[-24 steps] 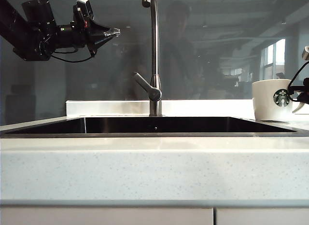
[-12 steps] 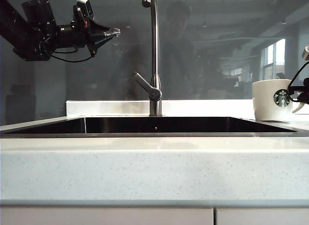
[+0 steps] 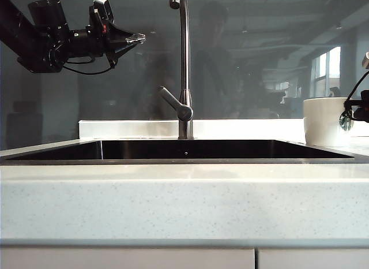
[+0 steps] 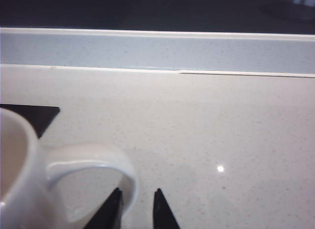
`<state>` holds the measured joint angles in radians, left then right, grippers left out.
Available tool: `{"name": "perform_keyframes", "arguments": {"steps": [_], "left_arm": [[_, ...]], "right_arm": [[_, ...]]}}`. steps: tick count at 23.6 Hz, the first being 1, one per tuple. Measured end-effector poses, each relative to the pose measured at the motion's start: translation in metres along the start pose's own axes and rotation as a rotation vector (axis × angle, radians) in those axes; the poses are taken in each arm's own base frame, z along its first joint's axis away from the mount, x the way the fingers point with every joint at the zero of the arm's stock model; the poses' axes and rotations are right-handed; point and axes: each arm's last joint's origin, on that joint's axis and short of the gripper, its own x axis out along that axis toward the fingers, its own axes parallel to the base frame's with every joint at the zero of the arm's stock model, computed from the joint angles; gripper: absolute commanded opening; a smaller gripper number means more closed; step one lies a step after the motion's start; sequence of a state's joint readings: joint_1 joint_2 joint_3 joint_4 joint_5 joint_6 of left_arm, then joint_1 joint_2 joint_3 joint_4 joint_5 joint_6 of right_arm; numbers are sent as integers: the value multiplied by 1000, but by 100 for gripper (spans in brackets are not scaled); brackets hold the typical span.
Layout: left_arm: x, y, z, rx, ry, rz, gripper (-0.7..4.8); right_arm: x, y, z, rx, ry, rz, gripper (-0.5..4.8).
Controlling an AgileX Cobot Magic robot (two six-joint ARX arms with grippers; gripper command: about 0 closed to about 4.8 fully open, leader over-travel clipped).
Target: Pick up the mug next to the sink, go to the faucet to get some water, pour the water into the sink, and finally put the mug back to its place.
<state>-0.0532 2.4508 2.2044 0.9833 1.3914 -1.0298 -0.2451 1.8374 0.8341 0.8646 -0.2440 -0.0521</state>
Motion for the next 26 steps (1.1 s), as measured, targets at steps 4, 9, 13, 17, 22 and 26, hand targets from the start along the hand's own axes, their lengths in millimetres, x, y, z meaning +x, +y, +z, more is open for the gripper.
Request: {"name": "perform_keyframes", "arguments": {"steps": [4,9,13,17,22,26], "left_arm": [[0,0,0,0,0,0,-4],[-1,0,0,1,0,1,-4],[-1,-1,1,-1,-2,-1,-3],[-6,-23,15,92,-30,-33,-2],[-14,-61,44,124,-3,-61,-1],[-9,-92,69,185,2,-77,-2]], "right_arm": [[-1,-4,-1,4,11,-11,99],[-13,-4,2,7,15,-18,98],[-40,3,13,4,-13,-19,-8],[-65,10,33,72,-91,23,-8],[-84,18,58,161,-159,167,-9],[-105,27,80,191,-176,233,-8]]}}
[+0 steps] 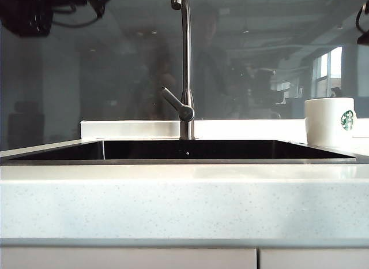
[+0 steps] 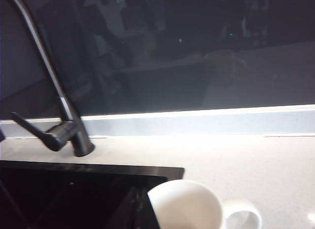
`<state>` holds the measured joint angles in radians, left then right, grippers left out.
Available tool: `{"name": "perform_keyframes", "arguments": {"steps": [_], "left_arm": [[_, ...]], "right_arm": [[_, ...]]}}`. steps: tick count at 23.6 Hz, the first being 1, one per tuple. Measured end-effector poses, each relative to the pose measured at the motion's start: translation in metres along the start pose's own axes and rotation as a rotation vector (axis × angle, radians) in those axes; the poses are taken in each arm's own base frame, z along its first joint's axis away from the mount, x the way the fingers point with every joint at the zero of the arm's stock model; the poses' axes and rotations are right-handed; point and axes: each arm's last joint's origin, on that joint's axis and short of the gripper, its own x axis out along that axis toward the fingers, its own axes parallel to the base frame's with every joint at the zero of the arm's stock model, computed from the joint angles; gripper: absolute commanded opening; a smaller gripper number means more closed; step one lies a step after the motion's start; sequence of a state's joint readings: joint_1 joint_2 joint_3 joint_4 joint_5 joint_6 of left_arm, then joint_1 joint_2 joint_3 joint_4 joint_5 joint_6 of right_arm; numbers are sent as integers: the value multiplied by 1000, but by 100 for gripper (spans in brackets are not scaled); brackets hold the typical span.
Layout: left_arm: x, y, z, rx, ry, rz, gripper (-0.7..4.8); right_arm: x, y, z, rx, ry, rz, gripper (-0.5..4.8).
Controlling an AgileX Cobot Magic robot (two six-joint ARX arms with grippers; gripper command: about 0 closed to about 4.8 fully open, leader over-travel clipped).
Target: Pick up the mug next to the sink, go to the faucet to get some water, pour the water into the sink, and finally put the mug back to its place.
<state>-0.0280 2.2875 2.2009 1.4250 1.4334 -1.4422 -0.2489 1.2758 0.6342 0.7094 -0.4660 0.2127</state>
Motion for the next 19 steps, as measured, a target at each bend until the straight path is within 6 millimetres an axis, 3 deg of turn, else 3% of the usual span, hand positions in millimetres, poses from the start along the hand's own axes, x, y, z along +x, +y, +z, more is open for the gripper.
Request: {"name": "perform_keyframes", "arguments": {"steps": [3,5,9,19], "left_arm": [[5,-35,36,94,-2,-13,-3],[6,-48,49,112,-3,-19,-4],[6,-49,49,-44,3,-19,-3],[7,-49,48,-56,15,-19,-3]], "right_arm": [[-11,9,15,-19,-37,15,-8],[-10,9,14,-16,-31,14,-8],[-10,8,12,-9,-19,11,-9],[-10,8,12,-9,-18,11,-9]]}}
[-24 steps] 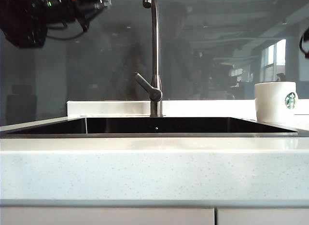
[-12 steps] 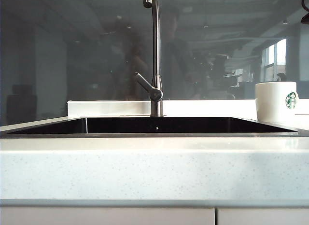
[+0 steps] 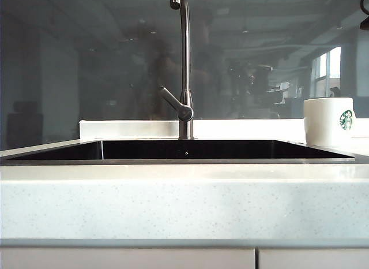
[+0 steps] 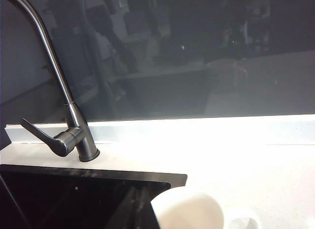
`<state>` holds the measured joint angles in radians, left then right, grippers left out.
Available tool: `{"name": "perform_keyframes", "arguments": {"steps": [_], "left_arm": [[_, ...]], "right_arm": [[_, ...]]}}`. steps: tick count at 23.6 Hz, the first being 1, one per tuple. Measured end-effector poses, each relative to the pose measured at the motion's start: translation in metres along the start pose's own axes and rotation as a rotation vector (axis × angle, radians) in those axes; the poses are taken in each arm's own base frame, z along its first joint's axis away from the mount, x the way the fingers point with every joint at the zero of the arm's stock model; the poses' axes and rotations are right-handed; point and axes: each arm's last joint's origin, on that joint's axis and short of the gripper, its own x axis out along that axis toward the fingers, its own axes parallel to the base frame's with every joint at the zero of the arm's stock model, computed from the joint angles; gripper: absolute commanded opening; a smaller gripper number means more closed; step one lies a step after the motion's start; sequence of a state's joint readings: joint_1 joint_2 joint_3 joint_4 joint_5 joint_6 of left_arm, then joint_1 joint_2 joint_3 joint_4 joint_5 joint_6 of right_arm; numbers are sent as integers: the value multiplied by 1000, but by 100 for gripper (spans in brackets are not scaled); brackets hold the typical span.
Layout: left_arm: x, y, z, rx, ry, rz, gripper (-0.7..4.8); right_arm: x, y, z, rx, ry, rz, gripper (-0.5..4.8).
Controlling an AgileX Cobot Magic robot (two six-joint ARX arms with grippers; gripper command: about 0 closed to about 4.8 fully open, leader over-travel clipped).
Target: Pick up the mug next to the sink, go to the faucet to get some water, pour the water into the sink, and finally put the mug back to its place.
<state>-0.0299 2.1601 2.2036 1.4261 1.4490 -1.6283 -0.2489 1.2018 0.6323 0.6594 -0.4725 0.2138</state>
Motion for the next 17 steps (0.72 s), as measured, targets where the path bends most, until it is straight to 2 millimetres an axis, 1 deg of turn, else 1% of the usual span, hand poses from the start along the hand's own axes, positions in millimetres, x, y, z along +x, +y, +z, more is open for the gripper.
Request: {"name": "perform_keyframes", "arguments": {"steps": [3,4,6,8,11,12,14,15,16,17], "left_arm": [[-4,0,-3,-2,114,16,-3],[-6,1,-3,15,119,20,-3],[-9,-1,-1,107,120,21,-4],[-7,-6,7,172,129,14,-3],[-3,-36,44,275,121,13,-3],[-4,-57,62,353,80,49,-3],[-7,-83,81,459,-11,176,-3],[-7,-108,94,562,-94,408,-3],[-6,-120,98,616,-103,560,-3],[-4,-130,98,619,-94,708,-3]], "right_arm": [[0,0,0,0,0,0,-8],[0,0,0,0,0,0,-8],[0,0,0,0,0,0,-8],[0,0,0,0,0,1,-8],[0,0,0,0,0,0,-8],[0,0,0,0,0,0,-8],[0,0,0,0,0,0,-8],[0,0,0,0,0,0,-8],[0,0,0,0,0,0,-8],[0,0,0,0,0,0,-8]]}}
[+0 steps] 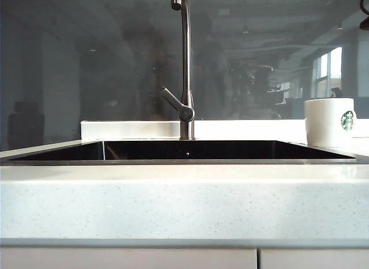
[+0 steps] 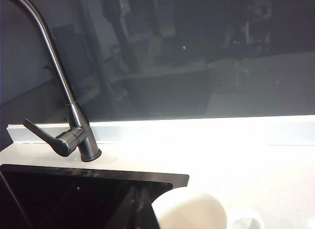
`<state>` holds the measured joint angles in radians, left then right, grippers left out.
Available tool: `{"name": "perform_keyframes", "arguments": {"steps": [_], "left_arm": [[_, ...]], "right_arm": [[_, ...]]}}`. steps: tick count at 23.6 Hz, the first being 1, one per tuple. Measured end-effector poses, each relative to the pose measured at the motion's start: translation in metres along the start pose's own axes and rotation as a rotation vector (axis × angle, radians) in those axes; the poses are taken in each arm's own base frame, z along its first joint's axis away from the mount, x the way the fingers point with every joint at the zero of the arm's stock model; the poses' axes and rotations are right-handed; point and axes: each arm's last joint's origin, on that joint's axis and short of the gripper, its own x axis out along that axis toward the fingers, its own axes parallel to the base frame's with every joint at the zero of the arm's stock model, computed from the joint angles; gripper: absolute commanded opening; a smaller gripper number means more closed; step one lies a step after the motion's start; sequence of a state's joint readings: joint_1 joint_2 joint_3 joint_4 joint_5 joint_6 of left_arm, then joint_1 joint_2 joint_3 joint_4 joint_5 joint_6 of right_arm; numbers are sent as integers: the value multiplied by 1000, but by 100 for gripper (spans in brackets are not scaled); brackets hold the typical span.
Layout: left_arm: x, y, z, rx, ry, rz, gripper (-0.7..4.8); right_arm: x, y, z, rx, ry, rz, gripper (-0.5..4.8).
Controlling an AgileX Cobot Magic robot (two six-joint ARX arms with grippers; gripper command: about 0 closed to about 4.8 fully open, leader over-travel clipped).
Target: Pick up the mug next to the sink, go to the faucet to get some water, pour the water into the sink, and finally put the mug back to its place.
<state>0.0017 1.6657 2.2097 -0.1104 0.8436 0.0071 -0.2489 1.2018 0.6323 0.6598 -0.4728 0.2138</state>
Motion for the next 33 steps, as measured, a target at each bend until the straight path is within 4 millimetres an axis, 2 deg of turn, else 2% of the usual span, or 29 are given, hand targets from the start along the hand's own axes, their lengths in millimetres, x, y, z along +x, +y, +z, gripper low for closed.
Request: {"name": "perform_keyframes", "arguments": {"steps": [1,2,4,6,7,8,10,12,14,15,16,18,19,23,26,29,33], "left_arm": [[-3,-6,1,-22,80,129,-3],[-13,-17,-10,-98,306,361,-3],[-26,-22,-28,-148,474,457,-3],[-43,-30,-30,-160,522,494,-3],[-54,-38,-24,-156,523,508,-3],[-74,-55,-4,-115,466,528,-3],[-101,-77,7,-69,397,567,-3],[-120,-92,-14,-71,374,612,-3],[-139,-111,-56,-121,402,628,-3],[-147,-119,-66,-131,406,637,-3],[-164,-139,-74,-116,351,671,-3],[-186,-166,-86,-81,237,699,-3],[-195,-176,-102,-99,230,706,-3],[-219,-203,-160,-178,330,751,-3],[-230,-219,-177,-149,287,749,-3],[-243,-234,-212,-178,330,748,-3],[-255,-248,-243,-166,304,760,-3]], "right_arm": [[0,0,0,0,0,-1,-9],[0,0,0,0,0,0,-8],[0,0,0,0,0,0,-8],[0,0,0,0,0,-1,-8],[0,0,0,0,1,-1,-8],[0,-1,0,1,2,-3,-9],[0,-1,0,1,1,-4,-9],[0,-1,0,0,1,-3,-9],[0,-1,0,1,2,-3,-8],[0,-1,0,1,2,-4,-9],[0,-1,0,1,2,-5,-9],[0,-2,-1,2,3,-8,-8],[0,-2,-1,2,3,-7,-8],[0,-2,-1,2,3,-6,-8],[0,-2,-1,1,2,-7,-8],[0,-2,-1,2,3,-6,-8],[0,-2,-1,2,4,-7,-8]]}}
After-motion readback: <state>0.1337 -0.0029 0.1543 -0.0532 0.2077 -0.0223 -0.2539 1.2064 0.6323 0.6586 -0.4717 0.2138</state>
